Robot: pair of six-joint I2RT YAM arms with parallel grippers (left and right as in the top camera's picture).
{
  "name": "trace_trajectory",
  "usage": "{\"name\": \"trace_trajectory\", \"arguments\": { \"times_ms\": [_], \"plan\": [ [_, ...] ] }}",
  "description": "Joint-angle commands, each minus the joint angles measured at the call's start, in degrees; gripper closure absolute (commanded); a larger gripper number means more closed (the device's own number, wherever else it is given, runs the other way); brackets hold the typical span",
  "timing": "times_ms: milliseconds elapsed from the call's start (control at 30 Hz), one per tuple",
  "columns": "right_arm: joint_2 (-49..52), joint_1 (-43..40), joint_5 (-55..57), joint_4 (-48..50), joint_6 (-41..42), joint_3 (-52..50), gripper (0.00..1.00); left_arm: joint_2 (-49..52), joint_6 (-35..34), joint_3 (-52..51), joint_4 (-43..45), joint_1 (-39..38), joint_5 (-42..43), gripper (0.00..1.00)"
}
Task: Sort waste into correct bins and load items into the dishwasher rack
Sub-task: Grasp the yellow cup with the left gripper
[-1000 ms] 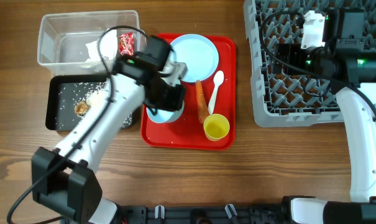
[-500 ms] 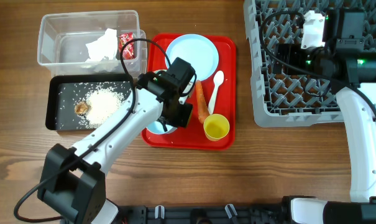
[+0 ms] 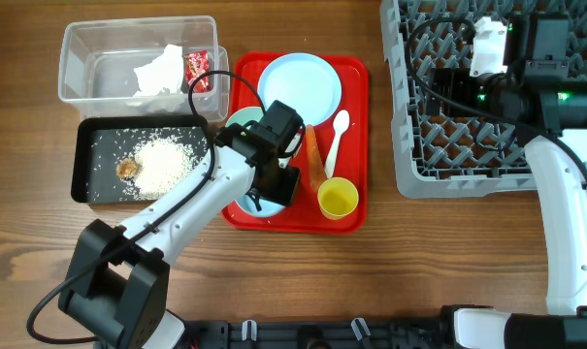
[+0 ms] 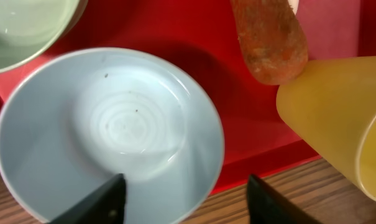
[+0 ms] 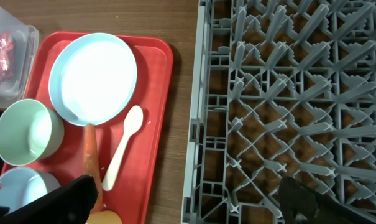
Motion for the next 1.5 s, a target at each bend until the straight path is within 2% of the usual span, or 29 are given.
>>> {"name": "trace_trajectory", "arguments": {
  "times_ms": [0,200,400,533,733,867,933,1067,1133,1167,1333,1400,1467],
  "plan": [
    [0.66,0.17,-0.76,-0.13,0.85,1.31,0.04,0.59,-0.13,-0.42,1.55,-0.15,-0.31,0.36],
    [0.66,0.17,-1.62,-0.48,0.87,1.31,0.04,0.59,-2.08,-0.39,5.55,-0.15,1.79,0.34],
    [0.66,0.17,-1.62,-0.39,0.87,1.31,0.04,0.57,-2.01,1.90,9.79,-0.22,8.81,0.30],
    [0.66,0.17,-1.62,0.31,0.87,1.31,0.04,0.59,-1.36,4.90,11.50,-0.92,8.74,0.21],
    [0.66,0.17,-1.60,0.48,0.83,1.31,0.04,2.80,0.59,4.90,11.08,-4.28,8.98,0.21],
    [0.66,0.17,-1.57,0.46,0.68,1.31,0.03,4.87,5.11,4.90,8.00,-7.69,8.68,0.24],
    [0.66,0.17,-1.57,0.35,0.70,1.31,0.03,5.38,5.31,4.90,7.37,-8.90,5.86,0.29],
    [0.66,0.17,-1.57,0.35,0.68,1.31,0.03,5.42,5.29,4.87,7.37,-8.50,4.57,0.52],
    [0.66,0.17,-1.57,0.37,0.70,1.31,0.03,5.49,5.29,4.87,7.30,-8.50,4.55,0.60],
    [0.66,0.17,-1.57,0.37,0.68,1.31,0.03,5.75,5.29,4.87,7.26,-8.57,4.57,0.63],
    [0.66,0.17,-1.57,0.37,0.68,1.31,0.03,8.61,5.27,4.87,7.15,-8.68,4.63,0.63],
    [0.66,0.17,-1.55,0.37,0.70,1.31,0.03,8.85,5.27,4.87,7.23,-8.68,4.59,0.69],
    [0.66,0.17,-1.55,0.33,0.68,1.31,0.03,8.85,5.29,4.87,7.39,-8.66,4.55,0.83]
  ]
}}
